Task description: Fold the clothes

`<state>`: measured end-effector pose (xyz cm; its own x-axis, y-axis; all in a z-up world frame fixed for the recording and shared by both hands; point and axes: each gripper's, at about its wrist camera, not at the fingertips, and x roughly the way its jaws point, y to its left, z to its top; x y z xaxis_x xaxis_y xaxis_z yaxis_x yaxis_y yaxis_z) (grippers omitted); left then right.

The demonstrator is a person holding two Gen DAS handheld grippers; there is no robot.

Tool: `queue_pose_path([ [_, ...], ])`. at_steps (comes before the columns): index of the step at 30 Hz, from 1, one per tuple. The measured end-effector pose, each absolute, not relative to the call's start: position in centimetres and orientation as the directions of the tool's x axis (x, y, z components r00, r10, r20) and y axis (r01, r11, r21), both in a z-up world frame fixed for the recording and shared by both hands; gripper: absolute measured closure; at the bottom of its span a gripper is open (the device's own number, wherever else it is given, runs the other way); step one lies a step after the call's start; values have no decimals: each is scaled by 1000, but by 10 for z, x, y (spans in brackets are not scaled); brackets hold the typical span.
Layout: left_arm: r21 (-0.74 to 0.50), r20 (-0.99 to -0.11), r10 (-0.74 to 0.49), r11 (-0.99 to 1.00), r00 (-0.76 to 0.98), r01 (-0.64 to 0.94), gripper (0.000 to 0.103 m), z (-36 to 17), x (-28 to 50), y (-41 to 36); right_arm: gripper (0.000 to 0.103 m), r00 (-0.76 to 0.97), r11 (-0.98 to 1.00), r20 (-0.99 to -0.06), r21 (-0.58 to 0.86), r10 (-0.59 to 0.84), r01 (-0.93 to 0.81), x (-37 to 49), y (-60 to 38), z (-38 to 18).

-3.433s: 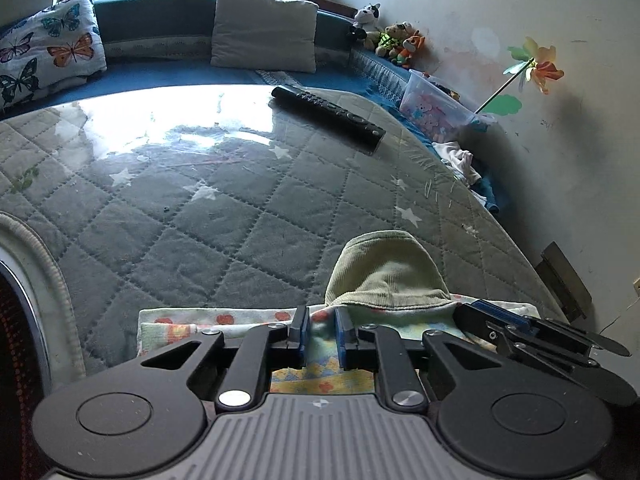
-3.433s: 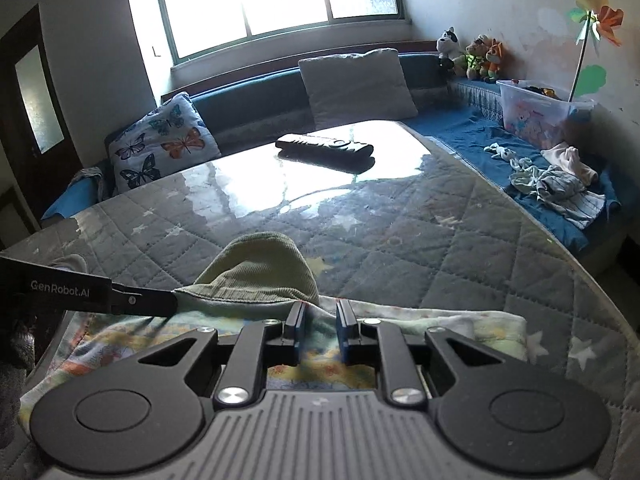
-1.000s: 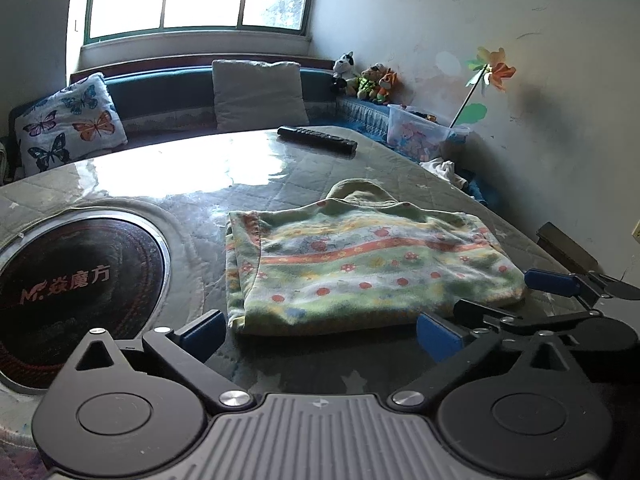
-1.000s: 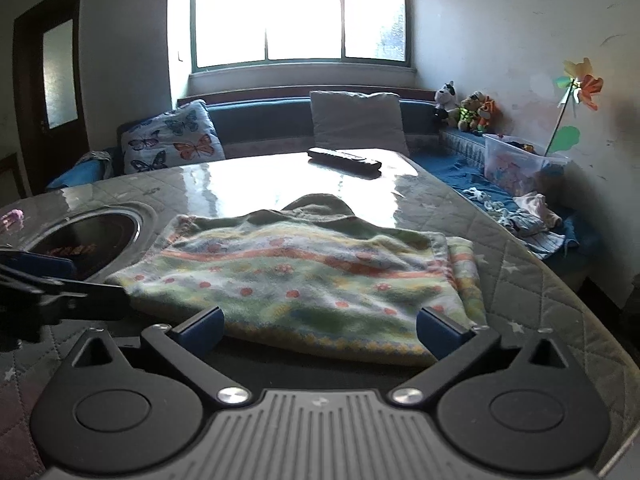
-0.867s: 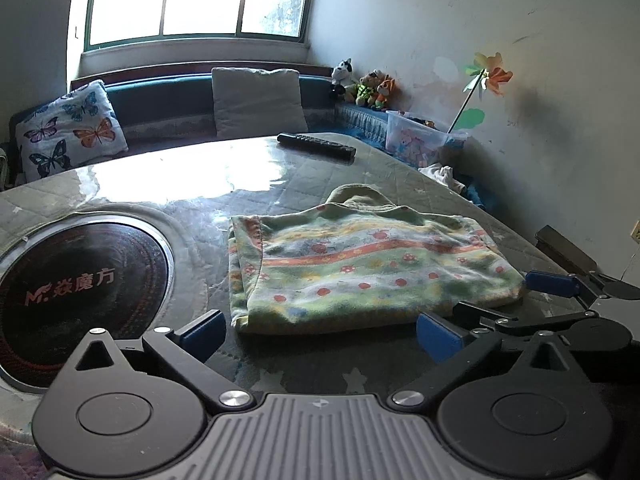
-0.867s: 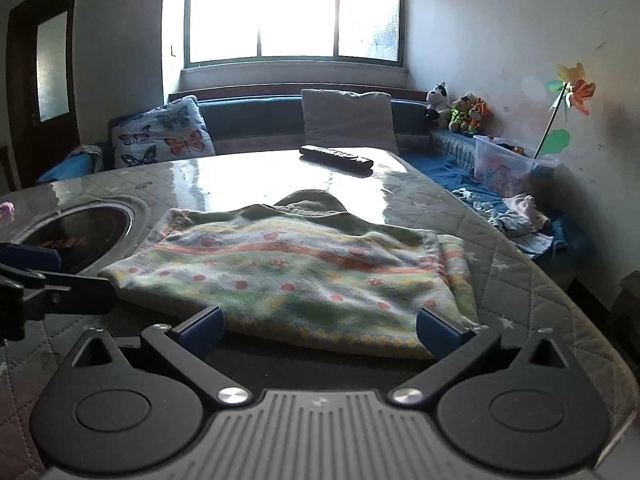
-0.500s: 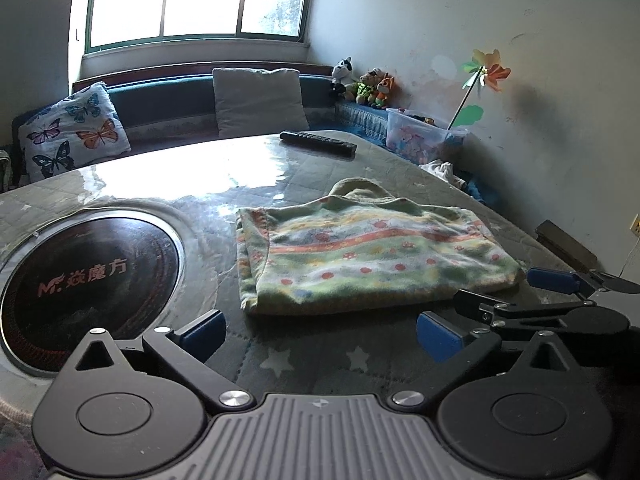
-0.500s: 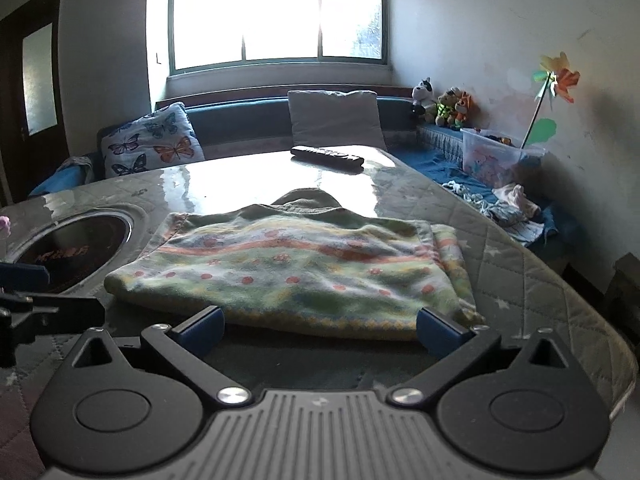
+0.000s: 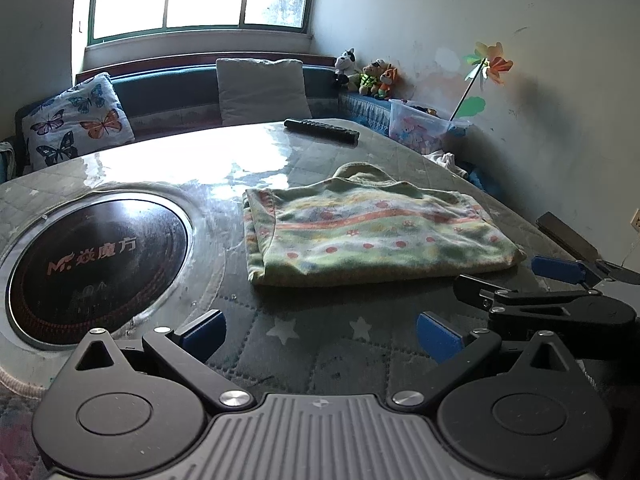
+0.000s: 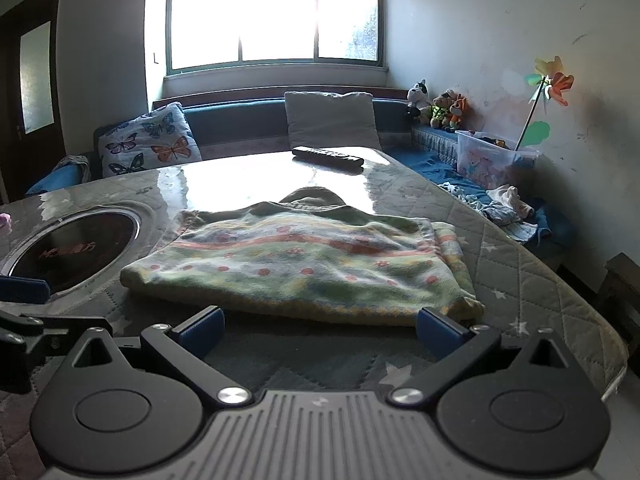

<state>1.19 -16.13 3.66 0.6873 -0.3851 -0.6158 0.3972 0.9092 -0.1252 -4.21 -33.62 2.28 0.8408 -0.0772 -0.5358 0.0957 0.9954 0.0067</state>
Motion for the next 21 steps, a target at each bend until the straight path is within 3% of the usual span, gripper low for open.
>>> queue_pose_path([
  [21,-103,-628,-364,915,688,390,0,34,-3,-162,0,842,995,-536,28,-67,97,-54,-329,22],
])
